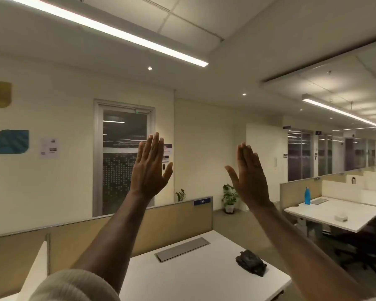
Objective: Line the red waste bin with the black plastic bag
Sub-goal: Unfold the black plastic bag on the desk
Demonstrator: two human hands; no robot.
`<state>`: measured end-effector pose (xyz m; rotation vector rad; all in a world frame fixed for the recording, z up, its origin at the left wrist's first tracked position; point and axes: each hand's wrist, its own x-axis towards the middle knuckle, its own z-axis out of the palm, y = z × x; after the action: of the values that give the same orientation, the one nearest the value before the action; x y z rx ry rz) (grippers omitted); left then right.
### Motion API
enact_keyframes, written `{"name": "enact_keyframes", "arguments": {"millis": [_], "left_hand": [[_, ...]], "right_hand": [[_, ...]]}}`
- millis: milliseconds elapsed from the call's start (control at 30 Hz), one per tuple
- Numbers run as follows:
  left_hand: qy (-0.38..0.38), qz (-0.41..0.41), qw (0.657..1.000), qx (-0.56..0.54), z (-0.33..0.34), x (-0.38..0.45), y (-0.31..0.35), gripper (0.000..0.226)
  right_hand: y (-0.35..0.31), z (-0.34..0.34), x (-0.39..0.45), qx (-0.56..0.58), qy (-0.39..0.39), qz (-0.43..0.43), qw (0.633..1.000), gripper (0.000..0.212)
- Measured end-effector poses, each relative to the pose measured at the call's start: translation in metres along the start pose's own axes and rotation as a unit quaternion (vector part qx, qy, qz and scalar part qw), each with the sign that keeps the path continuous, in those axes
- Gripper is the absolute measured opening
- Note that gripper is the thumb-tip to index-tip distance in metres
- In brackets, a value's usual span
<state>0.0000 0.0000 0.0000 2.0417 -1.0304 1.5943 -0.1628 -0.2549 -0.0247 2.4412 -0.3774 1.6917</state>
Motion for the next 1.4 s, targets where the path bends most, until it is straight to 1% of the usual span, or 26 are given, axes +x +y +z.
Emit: {"name": "enact_keyframes", "arguments": {"millis": [133,300,600,800,933,1133,1400], "left_hand": [[-0.028,0.002,0.999,-0.024,0.036,0.004,0.025,0.077],[-0.027,0.018,0.998,-0.047,0.097,0.014,0.068,0.076],[-0.05,0.026,0.995,-0.08,0.227,0.064,0.156,0.076],[-0.066,0.029,0.993,-0.092,0.324,0.11,0.223,0.079],[-0.077,0.028,0.992,-0.097,0.38,0.126,0.255,0.08],[-0.096,0.028,0.989,-0.105,0.459,0.123,0.286,0.081],[-0.142,0.027,0.981,-0.133,0.567,0.089,0.318,0.082]], "right_hand": [[0.032,0.005,-0.005,-0.036,-0.014,0.024,0.999,0.08],[0.09,0.026,-0.01,-0.063,-0.012,0.038,0.997,0.08],[0.222,0.078,0.002,-0.083,-0.015,0.061,0.995,0.078],[0.313,0.119,0.028,-0.077,-0.019,0.054,0.995,0.08],[0.363,0.151,0.042,-0.078,-0.019,0.045,0.996,0.078],[0.416,0.205,0.034,-0.067,-0.034,0.054,0.996,0.081],[0.476,0.291,-0.003,-0.087,-0.106,0.078,0.987,0.078]]}}
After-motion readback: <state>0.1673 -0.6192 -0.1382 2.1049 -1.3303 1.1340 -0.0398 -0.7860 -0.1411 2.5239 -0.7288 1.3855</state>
